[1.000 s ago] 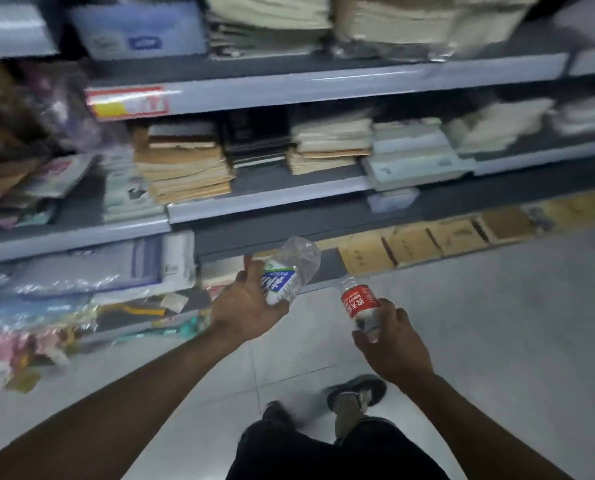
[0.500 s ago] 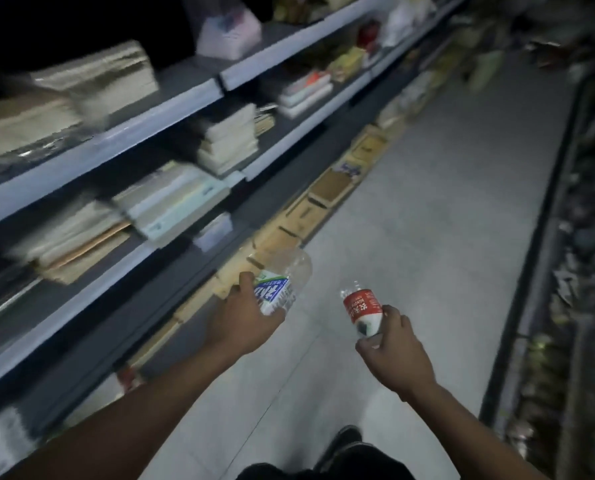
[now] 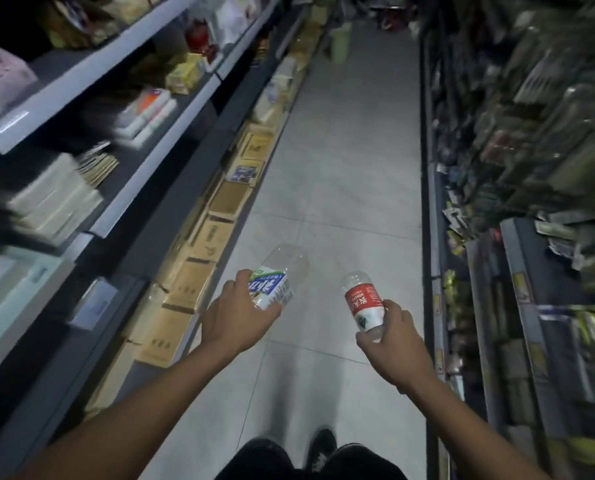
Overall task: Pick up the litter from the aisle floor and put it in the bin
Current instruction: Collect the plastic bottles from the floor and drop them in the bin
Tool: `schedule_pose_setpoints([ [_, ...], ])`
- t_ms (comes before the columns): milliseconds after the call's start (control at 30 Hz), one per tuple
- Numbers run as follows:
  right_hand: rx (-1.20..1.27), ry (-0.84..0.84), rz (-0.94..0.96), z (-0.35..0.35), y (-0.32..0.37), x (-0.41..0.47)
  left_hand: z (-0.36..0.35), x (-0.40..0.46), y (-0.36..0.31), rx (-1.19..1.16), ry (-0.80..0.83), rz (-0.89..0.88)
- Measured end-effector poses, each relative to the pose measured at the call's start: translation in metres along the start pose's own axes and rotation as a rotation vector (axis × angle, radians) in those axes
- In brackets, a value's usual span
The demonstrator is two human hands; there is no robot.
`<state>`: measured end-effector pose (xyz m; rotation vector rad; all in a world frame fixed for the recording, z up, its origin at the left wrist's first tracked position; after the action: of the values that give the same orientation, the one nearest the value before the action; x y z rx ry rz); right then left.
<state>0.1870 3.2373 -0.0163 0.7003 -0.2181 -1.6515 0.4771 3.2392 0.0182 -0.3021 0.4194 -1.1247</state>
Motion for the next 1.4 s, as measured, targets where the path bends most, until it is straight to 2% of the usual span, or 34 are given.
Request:
schedule_pose_setpoints([
  [200,0.012,-0.020,-0.043,0.020,-0.014,0.037,-0.014,0.033,-0.038,-0.004,0.017,-0.059],
  [400,0.009,-0.009,-0.027,0.028,0.010,0.102,-0.010,0.083,-0.042,0.004,0.016,-0.033],
  [800,-0.034,-0.016,-0.030,0.050,0.098,0.268,0.016,0.280,-0.072,-0.048,0.063,-0.023],
  [1033,-0.006,-0.107,-0.074,0.085,0.103,0.339,0.009,0.386,-0.138,-0.032,0.116,-0.126],
  [1400,0.106,-0.210,-0.213,0.169,0.053,0.488,-0.048,0.534,-0.312,-0.001,0.140,-0.263],
])
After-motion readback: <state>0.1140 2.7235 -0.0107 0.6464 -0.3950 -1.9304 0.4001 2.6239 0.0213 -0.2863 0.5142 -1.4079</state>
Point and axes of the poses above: each hand's wrist, its own x-axis towards the middle knuckle, its own z-axis out of the back of the hand, y = z × x, the point moved 4 cm from there along x, towards the middle knuckle, and after that the axes turned 2 degrees about -x, right-handed, at the moved point
